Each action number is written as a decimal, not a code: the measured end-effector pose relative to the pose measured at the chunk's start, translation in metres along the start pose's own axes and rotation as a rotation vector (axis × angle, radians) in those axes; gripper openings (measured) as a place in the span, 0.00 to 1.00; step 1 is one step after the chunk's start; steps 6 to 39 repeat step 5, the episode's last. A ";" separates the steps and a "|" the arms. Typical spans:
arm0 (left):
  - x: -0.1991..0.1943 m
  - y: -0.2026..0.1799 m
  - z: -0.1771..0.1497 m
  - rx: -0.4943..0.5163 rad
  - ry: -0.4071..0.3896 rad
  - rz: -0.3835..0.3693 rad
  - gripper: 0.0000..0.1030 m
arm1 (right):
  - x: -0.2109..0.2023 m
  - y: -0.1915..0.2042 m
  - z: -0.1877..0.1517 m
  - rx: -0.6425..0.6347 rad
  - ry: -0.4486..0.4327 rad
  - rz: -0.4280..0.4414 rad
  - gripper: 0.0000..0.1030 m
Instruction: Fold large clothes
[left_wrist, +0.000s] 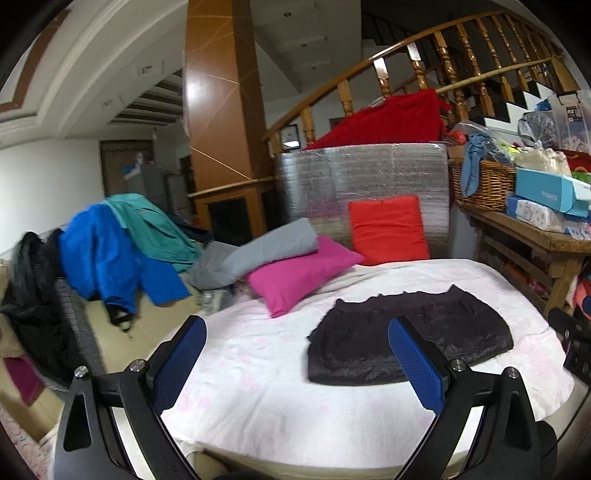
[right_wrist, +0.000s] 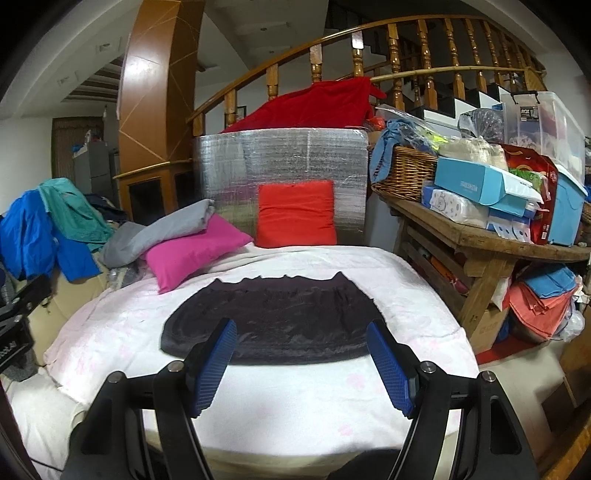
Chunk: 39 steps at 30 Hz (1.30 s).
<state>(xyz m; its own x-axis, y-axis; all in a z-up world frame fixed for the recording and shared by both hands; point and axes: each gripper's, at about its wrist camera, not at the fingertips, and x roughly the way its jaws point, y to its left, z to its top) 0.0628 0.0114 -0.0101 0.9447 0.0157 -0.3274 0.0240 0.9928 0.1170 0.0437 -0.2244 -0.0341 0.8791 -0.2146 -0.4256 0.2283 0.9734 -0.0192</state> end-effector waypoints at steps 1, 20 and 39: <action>0.016 0.004 0.002 -0.017 0.015 -0.036 0.96 | 0.012 -0.008 0.003 0.012 0.003 -0.014 0.74; 0.107 0.039 0.007 -0.151 0.095 -0.088 0.96 | 0.088 -0.072 0.018 0.111 0.019 -0.103 0.80; 0.107 0.039 0.007 -0.151 0.095 -0.088 0.96 | 0.088 -0.072 0.018 0.111 0.019 -0.103 0.80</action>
